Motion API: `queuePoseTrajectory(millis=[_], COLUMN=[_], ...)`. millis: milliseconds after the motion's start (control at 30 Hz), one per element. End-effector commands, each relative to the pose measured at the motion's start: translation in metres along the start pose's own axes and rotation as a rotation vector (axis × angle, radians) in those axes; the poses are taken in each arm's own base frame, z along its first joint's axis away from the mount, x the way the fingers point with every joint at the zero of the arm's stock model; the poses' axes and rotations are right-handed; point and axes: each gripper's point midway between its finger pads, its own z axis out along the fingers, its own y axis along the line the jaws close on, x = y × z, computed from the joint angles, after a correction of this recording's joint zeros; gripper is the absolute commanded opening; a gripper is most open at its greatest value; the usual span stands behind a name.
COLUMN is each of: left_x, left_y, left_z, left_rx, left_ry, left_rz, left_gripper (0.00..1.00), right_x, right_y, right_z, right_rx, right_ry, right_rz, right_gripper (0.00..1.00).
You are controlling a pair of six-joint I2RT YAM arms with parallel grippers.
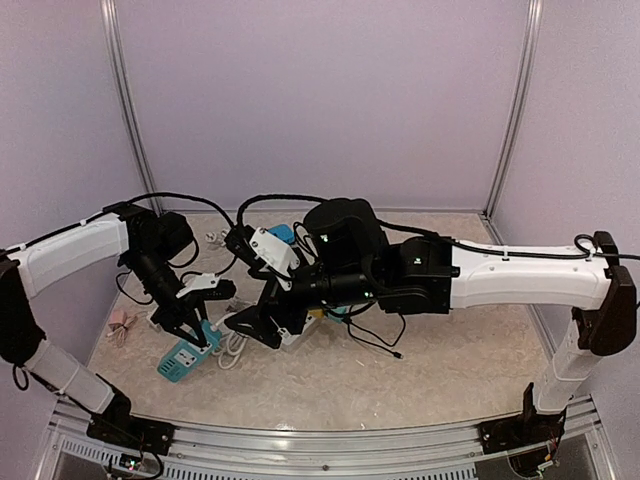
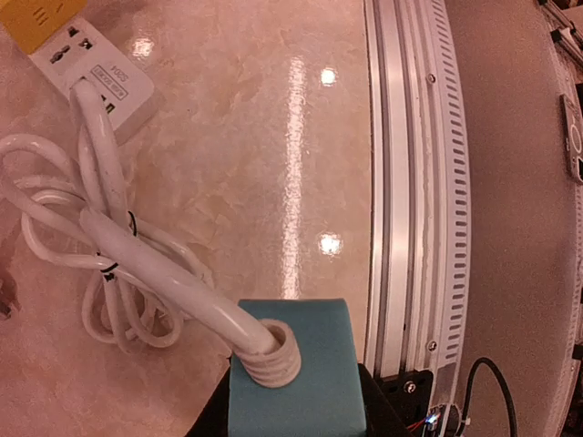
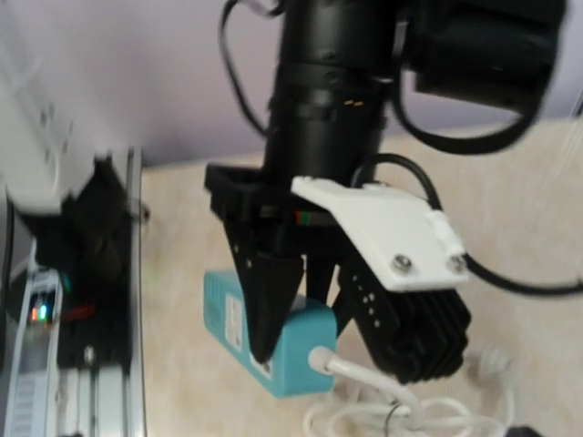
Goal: Insert the plug
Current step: Place the socket at the center of the board, then adjust the socket at the center of the board.
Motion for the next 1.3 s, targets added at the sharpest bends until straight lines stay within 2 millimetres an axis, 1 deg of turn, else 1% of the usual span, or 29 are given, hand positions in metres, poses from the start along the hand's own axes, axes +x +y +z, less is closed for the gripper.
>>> queuePoseTrajectory(millis=[0,67,200,233,267,367,400,467,500,600,700,800,867,933,1000,1067,1133,1200,1267], left_x=[0.016,0.022,0.036,0.038,0.041,0.045,0.044,0.042,0.041,0.038,0.038,0.044,0.052,0.060,0.067,0.074,0.080,0.084,0.087], left_y=[-0.028,-0.023,-0.016,-0.016,-0.015,-0.009,-0.005,0.000,0.004,0.020,0.036,0.045,0.047,0.045,0.039,0.033,0.025,0.018,0.012], left_z=[0.026,0.041,0.060,0.063,0.066,0.072,0.072,0.067,0.063,0.045,0.023,-0.001,-0.014,-0.026,-0.037,-0.041,-0.043,-0.044,-0.045], left_rx=[0.228,0.270,0.325,0.338,0.349,0.341,0.319,0.279,0.251,0.141,0.047,-0.022,-0.062,-0.114,-0.175,-0.209,-0.232,-0.254,-0.277], left_ry=[0.080,0.127,0.198,0.206,0.216,0.231,0.230,0.229,0.227,0.217,0.191,0.164,0.140,0.122,0.101,0.082,0.063,0.043,0.026], left_rz=[0.034,0.042,0.058,0.069,0.067,0.072,0.073,0.093,0.100,0.107,0.087,0.036,0.005,-0.013,-0.029,-0.041,-0.059,-0.076,-0.091], left_gripper=[0.00,0.00,0.01,0.09,0.25,0.70,0.81,0.97,0.98,0.99,0.99,0.99,0.99,0.99,0.99,0.99,0.99,0.99,0.99], right_x=[0.018,0.021,0.027,0.027,0.029,0.036,0.040,0.045,0.048,0.054,0.064,0.091,0.119,0.149,0.168,0.171,0.175,0.184,0.200], right_y=[0.009,0.011,0.015,0.017,0.018,0.021,0.021,0.024,0.025,0.033,0.041,0.052,0.061,0.072,0.079,0.079,0.073,0.061,0.052], right_z=[-0.004,-0.006,-0.009,-0.010,-0.010,-0.009,-0.007,-0.005,-0.004,0.003,0.018,0.040,0.057,0.071,0.085,0.098,0.111,0.121,0.128], right_rx=[-0.026,-0.029,-0.037,-0.038,-0.040,-0.045,-0.043,-0.049,-0.055,-0.088,-0.121,-0.148,-0.158,-0.186,-0.214,-0.219,-0.200,-0.171,-0.180], right_ry=[0.061,0.071,0.089,0.091,0.097,0.119,0.131,0.152,0.162,0.173,0.190,0.255,0.323,0.392,0.419,0.415,0.430,0.472,0.524], right_rz=[0.028,0.033,0.037,0.036,0.035,0.024,0.020,0.006,-0.004,-0.057,-0.124,-0.240,-0.358,-0.482,-0.550,-0.581,-0.598,-0.583,-0.556], right_gripper=[1.00,1.00,1.00,1.00,1.00,1.00,1.00,1.00,1.00,1.00,1.00,1.00,1.00,1.00,1.00,1.00,1.00,0.99,0.93])
